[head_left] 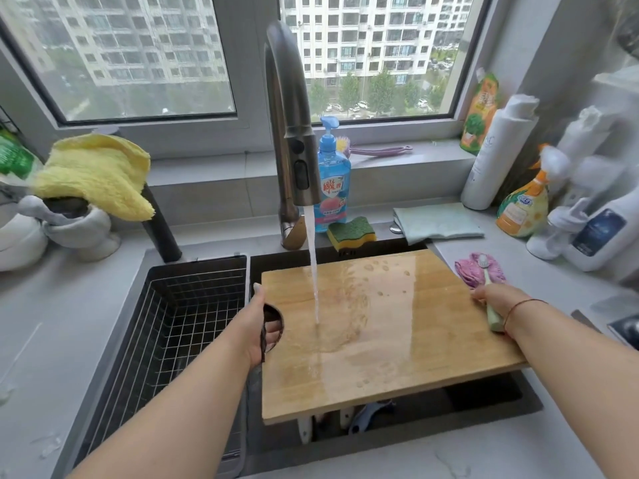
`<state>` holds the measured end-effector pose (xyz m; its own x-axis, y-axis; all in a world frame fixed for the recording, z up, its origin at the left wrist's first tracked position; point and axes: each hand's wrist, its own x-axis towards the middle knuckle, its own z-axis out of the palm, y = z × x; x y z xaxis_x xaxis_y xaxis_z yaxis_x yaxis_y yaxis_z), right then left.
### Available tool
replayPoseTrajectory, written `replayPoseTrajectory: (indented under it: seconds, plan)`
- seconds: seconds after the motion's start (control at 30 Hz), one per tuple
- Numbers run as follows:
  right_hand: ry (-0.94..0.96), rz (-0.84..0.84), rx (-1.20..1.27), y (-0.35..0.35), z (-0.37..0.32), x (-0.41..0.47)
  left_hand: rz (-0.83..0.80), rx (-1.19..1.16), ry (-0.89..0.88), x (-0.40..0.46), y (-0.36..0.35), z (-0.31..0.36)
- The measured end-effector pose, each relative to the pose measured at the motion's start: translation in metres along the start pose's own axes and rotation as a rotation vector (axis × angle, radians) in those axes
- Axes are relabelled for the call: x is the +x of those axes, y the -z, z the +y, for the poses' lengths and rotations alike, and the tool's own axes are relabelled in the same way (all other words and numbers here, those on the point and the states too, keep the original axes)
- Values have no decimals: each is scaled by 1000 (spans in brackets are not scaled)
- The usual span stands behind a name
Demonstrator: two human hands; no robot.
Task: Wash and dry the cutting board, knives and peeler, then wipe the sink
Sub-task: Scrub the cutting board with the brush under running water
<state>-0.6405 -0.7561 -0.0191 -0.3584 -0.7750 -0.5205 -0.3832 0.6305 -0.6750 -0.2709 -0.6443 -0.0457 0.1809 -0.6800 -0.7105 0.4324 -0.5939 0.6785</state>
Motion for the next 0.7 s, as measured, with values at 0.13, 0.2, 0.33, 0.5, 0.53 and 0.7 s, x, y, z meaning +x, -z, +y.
replayPoseTrajectory:
  seconds: [0.13, 0.2, 0.33, 0.5, 0.53, 0.7]
  plan:
    - [5, 6, 3, -13, 4, -4, 27, -37, -36, -1, 6, 5]
    - [3, 11, 36, -21, 5, -2, 44, -41, -75, -3, 9, 8]
    - [8, 14, 30, -33, 6, -4, 92, -33, -156, -11, 11, 15]
    - [-16, -38, 153, -40, 0, -3, 123, -46, -162, -5, 17, 22]
    - [-24, -44, 176, -39, -2, -3, 119, -32, -154, -7, 16, 23]
    - [7, -15, 257, -33, -10, 3, 70, -23, -89, -4, 16, 16]
